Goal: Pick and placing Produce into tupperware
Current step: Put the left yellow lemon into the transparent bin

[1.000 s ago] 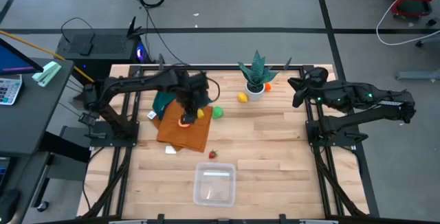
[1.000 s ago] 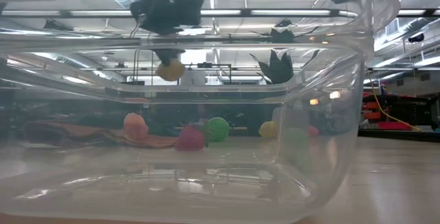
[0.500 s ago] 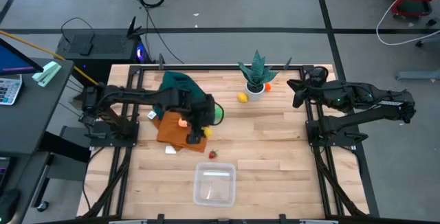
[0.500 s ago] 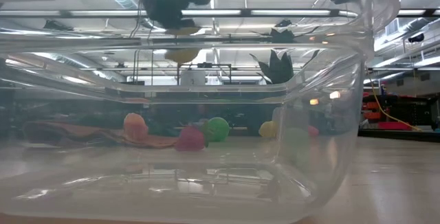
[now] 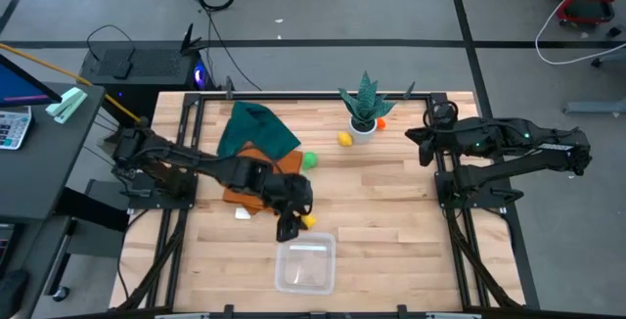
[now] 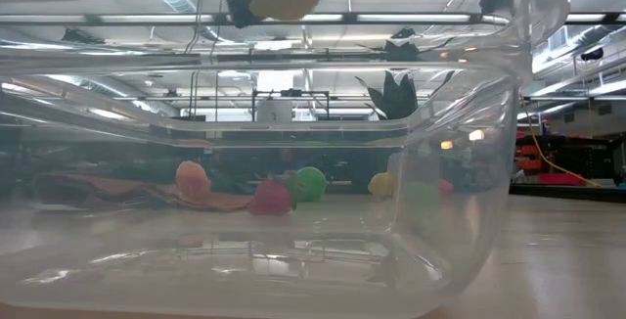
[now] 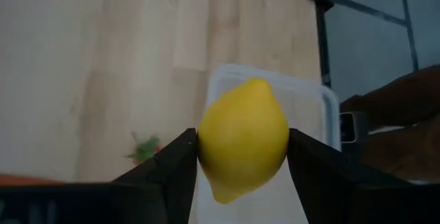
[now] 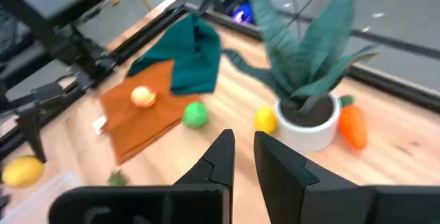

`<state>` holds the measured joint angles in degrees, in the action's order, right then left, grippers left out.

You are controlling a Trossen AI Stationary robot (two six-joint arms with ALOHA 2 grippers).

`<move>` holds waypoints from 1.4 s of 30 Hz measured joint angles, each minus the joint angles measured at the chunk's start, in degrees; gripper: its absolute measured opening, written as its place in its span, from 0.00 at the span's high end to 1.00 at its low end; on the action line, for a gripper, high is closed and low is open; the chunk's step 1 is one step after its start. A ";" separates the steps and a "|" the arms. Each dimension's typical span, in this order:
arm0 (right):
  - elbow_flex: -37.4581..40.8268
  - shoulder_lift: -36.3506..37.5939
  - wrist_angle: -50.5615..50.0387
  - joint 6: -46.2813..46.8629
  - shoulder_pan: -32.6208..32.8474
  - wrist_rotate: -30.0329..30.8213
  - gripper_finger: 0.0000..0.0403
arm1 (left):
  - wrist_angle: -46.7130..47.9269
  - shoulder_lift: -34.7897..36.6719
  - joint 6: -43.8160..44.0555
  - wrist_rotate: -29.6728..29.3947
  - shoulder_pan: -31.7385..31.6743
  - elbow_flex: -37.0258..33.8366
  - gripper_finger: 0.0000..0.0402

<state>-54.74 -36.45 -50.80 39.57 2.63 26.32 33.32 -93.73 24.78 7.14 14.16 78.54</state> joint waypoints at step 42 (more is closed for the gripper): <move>0.00 -8.99 -0.80 5.78 13.07 -6.76 0.93 | 19.64 -25.09 -3.12 -5.80 11.51 21.77 0.48</move>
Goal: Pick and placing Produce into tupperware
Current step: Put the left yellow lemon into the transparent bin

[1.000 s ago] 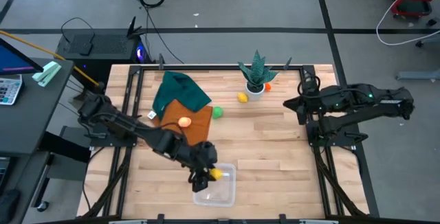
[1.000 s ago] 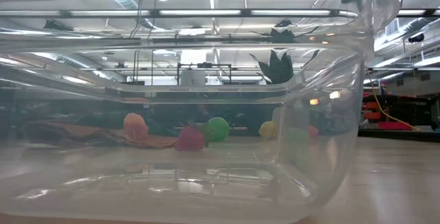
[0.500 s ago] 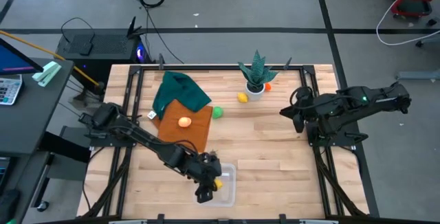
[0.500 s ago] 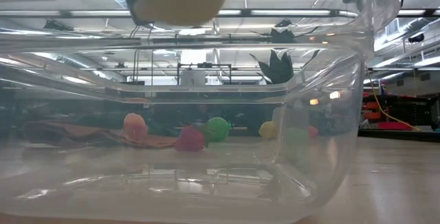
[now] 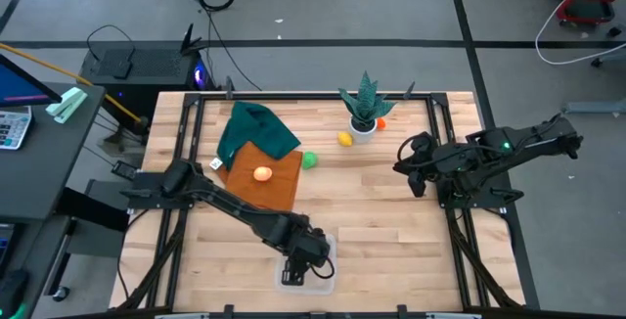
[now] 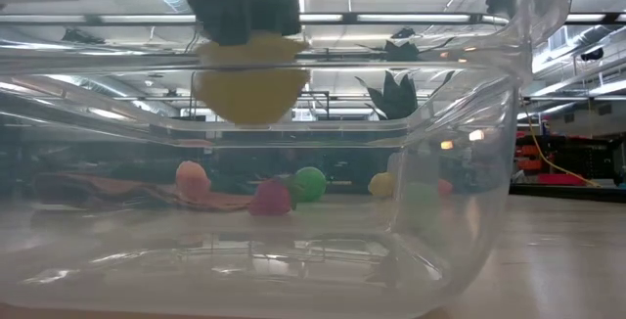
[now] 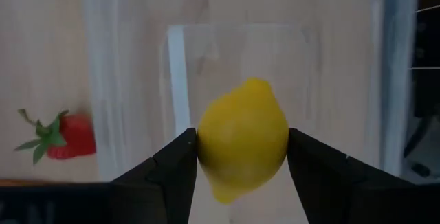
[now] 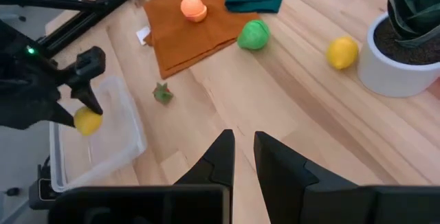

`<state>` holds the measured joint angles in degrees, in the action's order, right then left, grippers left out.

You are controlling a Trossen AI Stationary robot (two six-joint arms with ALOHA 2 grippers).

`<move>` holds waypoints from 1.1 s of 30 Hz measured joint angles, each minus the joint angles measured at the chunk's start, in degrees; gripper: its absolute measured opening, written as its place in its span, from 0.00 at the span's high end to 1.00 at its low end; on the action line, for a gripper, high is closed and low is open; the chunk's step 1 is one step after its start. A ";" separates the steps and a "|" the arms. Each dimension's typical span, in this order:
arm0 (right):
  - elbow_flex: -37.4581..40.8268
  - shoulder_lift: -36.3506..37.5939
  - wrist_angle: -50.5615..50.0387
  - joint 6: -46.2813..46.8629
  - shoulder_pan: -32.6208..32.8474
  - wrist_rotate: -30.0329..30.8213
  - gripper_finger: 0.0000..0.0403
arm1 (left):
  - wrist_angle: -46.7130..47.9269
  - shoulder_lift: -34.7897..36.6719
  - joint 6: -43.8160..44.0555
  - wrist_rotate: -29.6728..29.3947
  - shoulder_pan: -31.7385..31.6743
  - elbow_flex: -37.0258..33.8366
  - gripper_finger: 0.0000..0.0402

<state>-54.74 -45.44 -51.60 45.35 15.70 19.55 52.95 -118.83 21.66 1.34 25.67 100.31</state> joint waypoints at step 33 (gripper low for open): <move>0.00 -0.65 -0.71 -0.23 -0.02 0.13 0.93 | -2.81 -6.21 4.86 -1.28 0.74 -1.38 0.46</move>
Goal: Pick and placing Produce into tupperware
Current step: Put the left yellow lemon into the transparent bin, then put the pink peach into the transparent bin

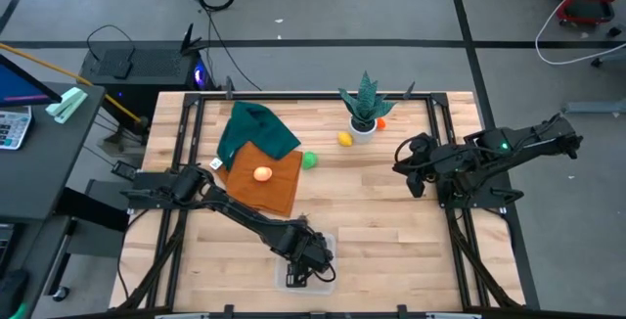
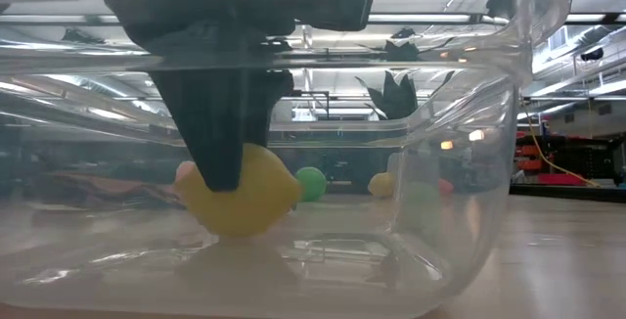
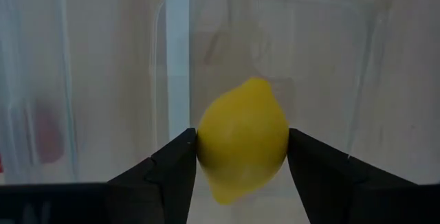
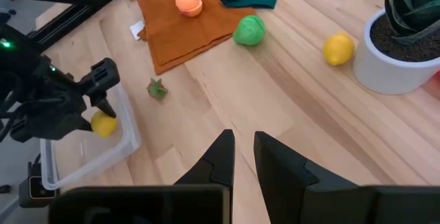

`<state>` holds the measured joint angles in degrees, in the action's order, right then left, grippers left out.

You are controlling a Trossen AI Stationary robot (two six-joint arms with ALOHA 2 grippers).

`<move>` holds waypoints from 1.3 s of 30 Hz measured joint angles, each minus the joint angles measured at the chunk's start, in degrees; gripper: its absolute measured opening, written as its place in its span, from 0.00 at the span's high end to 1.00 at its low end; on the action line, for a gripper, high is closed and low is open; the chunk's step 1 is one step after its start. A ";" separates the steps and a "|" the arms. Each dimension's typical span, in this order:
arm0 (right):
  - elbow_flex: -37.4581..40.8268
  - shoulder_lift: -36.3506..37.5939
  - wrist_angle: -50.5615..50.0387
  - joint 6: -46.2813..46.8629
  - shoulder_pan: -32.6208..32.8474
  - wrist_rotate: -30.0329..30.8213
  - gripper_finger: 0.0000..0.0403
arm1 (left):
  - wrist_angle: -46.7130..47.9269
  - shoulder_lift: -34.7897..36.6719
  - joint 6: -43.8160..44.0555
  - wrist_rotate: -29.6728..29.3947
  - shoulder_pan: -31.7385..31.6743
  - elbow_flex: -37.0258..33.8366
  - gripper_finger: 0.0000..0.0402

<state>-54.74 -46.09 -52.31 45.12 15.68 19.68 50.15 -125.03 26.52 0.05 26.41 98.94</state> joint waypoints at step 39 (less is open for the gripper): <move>0.00 0.05 -0.39 -0.19 -0.02 -0.04 0.93 | 3.47 0.24 2.41 0.06 -0.28 5.29 0.23</move>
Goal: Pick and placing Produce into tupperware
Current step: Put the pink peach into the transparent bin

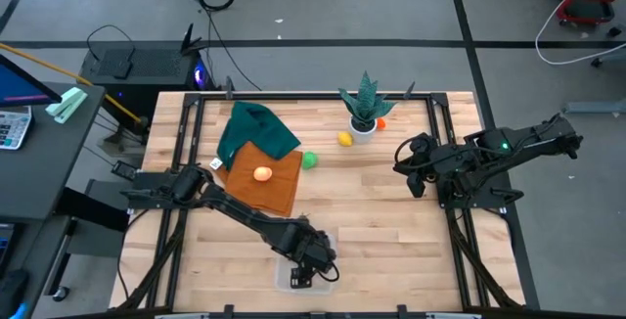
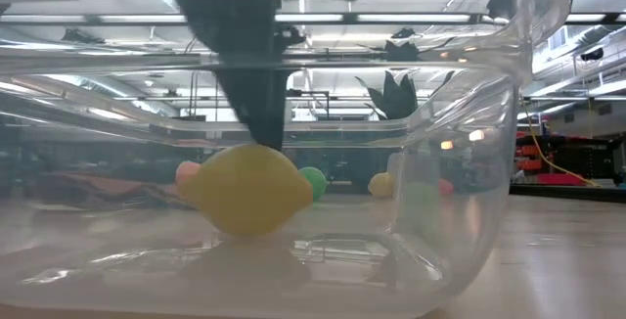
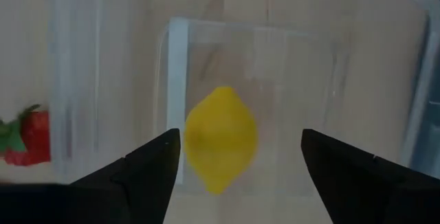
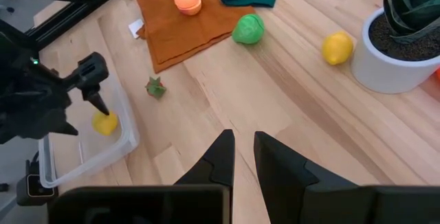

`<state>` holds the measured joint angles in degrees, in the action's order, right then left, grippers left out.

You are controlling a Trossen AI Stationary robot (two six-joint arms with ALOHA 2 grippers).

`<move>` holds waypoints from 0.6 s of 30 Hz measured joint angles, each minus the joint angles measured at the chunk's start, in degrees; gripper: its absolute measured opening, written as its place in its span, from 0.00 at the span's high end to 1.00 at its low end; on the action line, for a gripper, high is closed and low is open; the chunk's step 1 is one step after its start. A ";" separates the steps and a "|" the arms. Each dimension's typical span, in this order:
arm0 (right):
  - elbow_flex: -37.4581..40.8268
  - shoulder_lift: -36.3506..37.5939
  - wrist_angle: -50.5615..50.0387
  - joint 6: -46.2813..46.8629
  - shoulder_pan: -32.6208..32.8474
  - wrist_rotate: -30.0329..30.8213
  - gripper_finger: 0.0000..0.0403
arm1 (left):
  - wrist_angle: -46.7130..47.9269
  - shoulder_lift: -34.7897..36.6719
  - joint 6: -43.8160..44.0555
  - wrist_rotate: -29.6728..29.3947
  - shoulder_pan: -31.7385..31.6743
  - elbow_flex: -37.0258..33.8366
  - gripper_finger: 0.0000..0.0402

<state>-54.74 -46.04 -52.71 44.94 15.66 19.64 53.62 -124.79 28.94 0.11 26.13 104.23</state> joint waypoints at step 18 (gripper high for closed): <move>0.00 0.01 0.00 -0.12 0.00 0.00 0.93 | 18.53 0.57 4.94 -9.22 -5.77 18.80 0.24</move>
<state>-54.74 -46.03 -52.70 44.82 15.66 19.64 72.15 -124.22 33.88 -9.11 20.36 123.02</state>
